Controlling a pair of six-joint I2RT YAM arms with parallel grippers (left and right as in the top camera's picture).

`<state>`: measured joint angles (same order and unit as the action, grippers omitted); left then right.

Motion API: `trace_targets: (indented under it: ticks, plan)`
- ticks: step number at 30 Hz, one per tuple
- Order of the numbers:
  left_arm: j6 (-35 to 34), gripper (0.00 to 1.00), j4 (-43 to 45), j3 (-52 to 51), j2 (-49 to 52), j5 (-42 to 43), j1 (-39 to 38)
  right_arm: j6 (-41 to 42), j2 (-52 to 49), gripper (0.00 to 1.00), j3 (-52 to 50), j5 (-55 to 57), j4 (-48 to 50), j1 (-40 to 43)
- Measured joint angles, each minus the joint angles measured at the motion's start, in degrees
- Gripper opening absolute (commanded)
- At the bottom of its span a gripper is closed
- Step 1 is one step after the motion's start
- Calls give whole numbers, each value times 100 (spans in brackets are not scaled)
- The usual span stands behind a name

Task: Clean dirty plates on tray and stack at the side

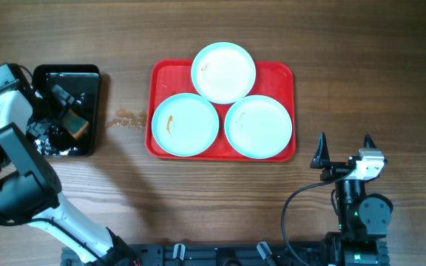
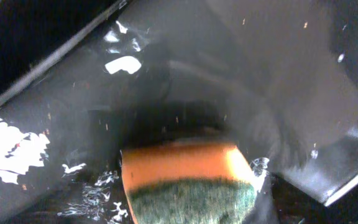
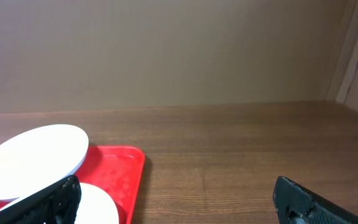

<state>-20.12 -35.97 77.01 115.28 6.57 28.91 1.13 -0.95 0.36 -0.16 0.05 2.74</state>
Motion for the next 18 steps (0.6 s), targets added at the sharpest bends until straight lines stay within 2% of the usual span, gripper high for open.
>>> trace_targets:
  ticks: [1, 3, 5, 10, 12, 13, 18]
  plan:
    - [-17, 52, 46, 0, 9, -31, -2, 2, 0, 100, 0, -2, -2, 0]
    - [-4, 40, 90, 0, 20, -72, -2, 0, 0, 100, 0, 0, 0, 0]
    - [28, 4, 133, 0, 42, -74, -2, 2, 0, 100, 0, -2, -2, 0]
    - [13, 4, 146, 0, 94, -76, -2, 2, 0, 100, 0, 0, -2, 0]
    - [13, 64, 146, 0, 98, -92, -2, 0, 0, 100, 0, -2, -2, 0]
    - [37, 100, 146, 0, 98, -96, -2, 0, 0, 100, 0, 0, -2, 0]
    - [33, 100, 48, 20, 85, -118, -2, 2, 0, 100, 0, -2, 0, 0]
